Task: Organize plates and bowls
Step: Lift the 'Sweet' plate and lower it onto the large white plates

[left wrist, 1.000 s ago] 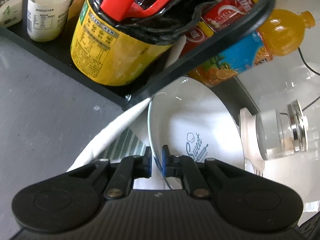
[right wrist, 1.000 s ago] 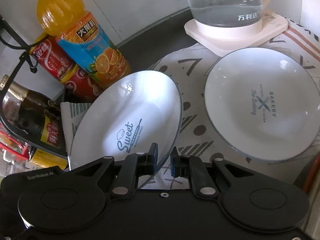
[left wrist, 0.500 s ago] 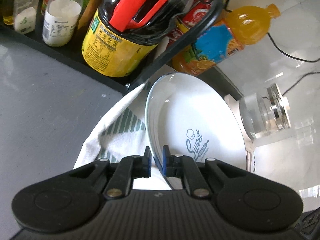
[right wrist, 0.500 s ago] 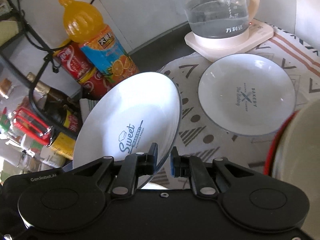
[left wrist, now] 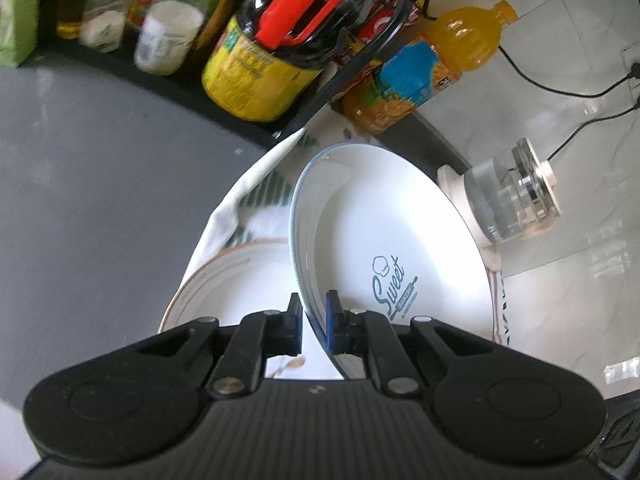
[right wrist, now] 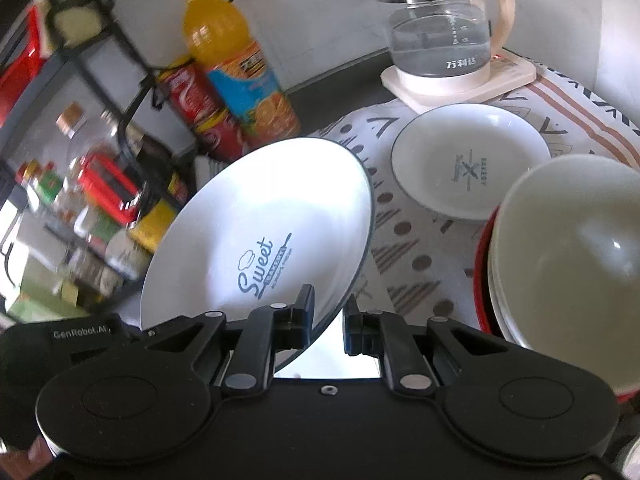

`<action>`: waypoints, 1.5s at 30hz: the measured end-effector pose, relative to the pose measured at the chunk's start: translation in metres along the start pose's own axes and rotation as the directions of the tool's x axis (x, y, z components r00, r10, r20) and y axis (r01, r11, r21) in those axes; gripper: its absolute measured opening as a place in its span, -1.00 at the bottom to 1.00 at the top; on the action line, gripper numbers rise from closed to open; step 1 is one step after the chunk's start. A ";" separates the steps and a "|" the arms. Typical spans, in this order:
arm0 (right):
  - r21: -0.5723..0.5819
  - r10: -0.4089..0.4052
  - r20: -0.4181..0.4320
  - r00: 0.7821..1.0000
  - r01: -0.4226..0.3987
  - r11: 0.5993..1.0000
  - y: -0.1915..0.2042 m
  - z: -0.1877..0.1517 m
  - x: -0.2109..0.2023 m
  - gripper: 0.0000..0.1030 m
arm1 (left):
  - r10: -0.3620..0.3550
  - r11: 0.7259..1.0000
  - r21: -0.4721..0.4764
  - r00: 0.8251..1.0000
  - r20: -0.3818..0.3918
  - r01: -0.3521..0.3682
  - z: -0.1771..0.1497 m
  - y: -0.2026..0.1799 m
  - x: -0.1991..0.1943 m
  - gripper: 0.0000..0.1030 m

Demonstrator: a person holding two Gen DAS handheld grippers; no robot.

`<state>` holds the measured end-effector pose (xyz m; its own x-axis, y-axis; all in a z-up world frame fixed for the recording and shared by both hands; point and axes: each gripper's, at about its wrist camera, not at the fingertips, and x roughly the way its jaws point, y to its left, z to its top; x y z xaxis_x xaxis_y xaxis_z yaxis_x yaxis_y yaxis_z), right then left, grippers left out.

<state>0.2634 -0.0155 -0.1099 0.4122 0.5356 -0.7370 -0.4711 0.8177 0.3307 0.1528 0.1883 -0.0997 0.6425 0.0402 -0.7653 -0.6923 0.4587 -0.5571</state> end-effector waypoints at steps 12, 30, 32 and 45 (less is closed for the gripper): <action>-0.056 0.029 -0.050 0.998 -0.032 0.998 -0.010 -0.035 -0.020 -0.74 | 0.055 0.998 -0.016 0.998 -0.030 -0.056 -0.050 0.018 -0.021 -0.82; -0.051 0.001 -0.128 0.992 -0.007 0.999 -0.022 -0.053 -0.011 -0.75 | 0.092 0.995 -0.038 0.990 -0.105 -0.097 -0.072 0.032 -0.005 -0.79; -0.039 -0.003 -0.134 0.991 -0.003 0.999 -0.023 -0.053 -0.008 -0.76 | 0.092 0.995 -0.031 0.990 -0.106 -0.096 -0.071 0.032 -0.003 -0.79; 0.003 -0.018 -0.184 0.983 0.019 1.000 -0.025 -0.052 0.009 -0.82 | 0.150 0.989 0.036 0.973 -0.177 -0.146 -0.050 0.035 -0.002 -0.76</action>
<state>0.2386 -0.0424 -0.1553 0.2703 0.4727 -0.8388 -0.4610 0.8284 0.3182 0.1110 0.1597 -0.1334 0.4626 -0.0495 -0.8852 -0.7663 0.4797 -0.4273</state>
